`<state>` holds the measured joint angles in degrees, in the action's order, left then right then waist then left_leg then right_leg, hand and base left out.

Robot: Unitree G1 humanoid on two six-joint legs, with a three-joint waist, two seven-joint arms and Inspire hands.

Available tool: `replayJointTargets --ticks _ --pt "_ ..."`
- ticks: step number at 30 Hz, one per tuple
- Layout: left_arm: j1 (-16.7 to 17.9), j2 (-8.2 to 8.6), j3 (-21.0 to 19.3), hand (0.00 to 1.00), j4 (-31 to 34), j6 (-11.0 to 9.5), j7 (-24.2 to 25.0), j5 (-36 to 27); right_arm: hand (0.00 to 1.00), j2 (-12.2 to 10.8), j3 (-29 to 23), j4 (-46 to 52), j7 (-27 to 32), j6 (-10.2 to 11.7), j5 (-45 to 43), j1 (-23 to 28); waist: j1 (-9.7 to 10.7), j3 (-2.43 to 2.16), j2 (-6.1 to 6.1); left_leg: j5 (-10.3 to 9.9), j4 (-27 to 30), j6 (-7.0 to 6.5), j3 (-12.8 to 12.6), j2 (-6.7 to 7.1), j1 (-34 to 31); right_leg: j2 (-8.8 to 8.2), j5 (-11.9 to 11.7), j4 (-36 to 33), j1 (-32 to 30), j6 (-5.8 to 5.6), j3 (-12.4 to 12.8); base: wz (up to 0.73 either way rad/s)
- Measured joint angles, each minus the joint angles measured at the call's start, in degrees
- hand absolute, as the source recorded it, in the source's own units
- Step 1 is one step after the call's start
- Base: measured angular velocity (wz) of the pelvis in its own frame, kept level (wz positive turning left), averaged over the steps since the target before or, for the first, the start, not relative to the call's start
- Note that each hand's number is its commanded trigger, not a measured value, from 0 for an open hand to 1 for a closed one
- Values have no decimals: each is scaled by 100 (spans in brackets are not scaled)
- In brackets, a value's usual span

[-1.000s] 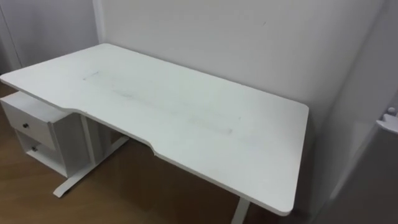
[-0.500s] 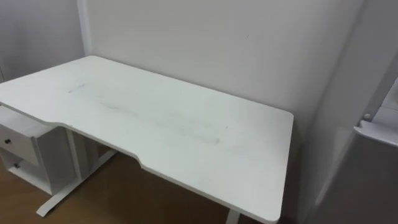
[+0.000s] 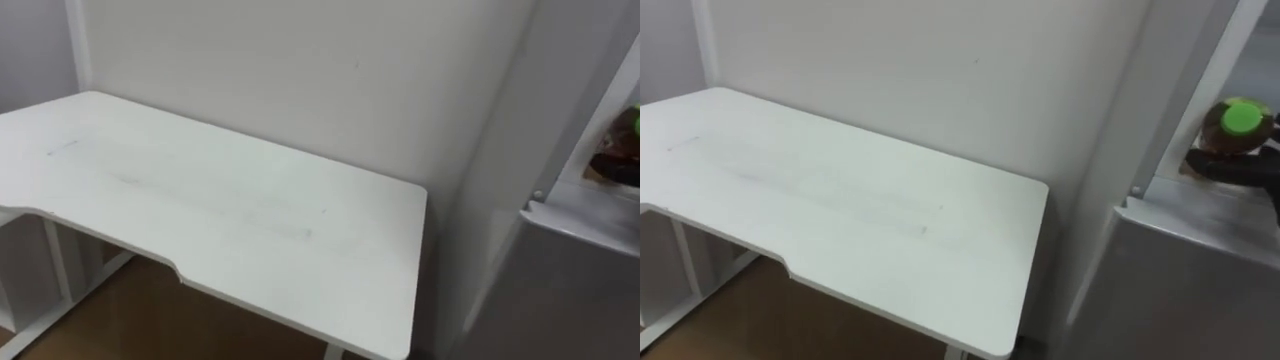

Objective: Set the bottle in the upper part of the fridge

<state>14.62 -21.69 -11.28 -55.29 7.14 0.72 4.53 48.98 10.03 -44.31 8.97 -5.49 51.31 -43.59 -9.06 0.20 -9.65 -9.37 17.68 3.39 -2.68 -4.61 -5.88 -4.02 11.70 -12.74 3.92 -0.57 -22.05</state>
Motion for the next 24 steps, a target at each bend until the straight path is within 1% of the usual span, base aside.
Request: replayJointTargets --ticks 3,5,6,9,11,13,17,18,20,24 --pt "-146 -57 24 0 -61 1 8 -82 0 -5 17 243 -12 -111 -26 0 84 -4 14 -8 29 0 -7 -8 -48 -1 0 -42 -60 0 1 -2" --pt "-253 -89 35 0 -171 2 36 -155 0 -9 16 352 -15 -146 -24 0 114 -4 20 -15 55 -7 -41 -20 -80 -8 0 -87 -105 0 11 -7" --pt "-290 -119 36 0 -226 7 92 -156 0 -25 17 457 25 -213 -33 0 152 -7 25 -33 90 -10 -43 -28 -93 -5 0 -91 -104 0 11 -4" --pt "-289 -166 35 0 -223 30 124 -156 0 -51 17 616 55 -320 -48 0 213 -11 32 -75 166 -7 -49 -46 -126 9 0 -93 -109 0 16 0" --pt "-284 -175 35 0 -223 51 127 -156 0 -62 17 671 72 -344 -50 0 241 -15 40 -83 198 -9 -49 -55 -139 15 0 -95 -110 0 14 0" --pt "-283 -175 35 0 -223 75 152 -156 0 -68 17 683 81 -353 -50 0 247 -23 53 -87 211 -9 -49 -59 -139 16 0 -106 -109 0 14 0" --pt "-276 -174 35 0 -224 120 242 -159 0 -68 16 762 79 -452 -39 0 248 -46 74 -87 228 -9 -58 -64 -126 13 0 -135 -108 1 24 0" --pt "-265 -174 35 0 -224 128 246 -159 0 -69 51 827 80 -504 -52 0 246 -47 77 -87 231 -9 -63 -67 -115 13 0 -147 -107 1 35 -4" --pt "-253 -173 35 0 -231 129 261 -159 0 -73 65 833 70 -521 -80 0 225 -48 81 -86 215 -9 -108 -74 -68 13 0 -170 -101 1 92 -10" --pt "-255 -176 34 0 -272 129 261 -186 0 -74 73 999 -18 -571 -249 0 257 -52 80 -88 203 -14 -163 -78 -42 8 -1 -190 -107 3 150 -7"
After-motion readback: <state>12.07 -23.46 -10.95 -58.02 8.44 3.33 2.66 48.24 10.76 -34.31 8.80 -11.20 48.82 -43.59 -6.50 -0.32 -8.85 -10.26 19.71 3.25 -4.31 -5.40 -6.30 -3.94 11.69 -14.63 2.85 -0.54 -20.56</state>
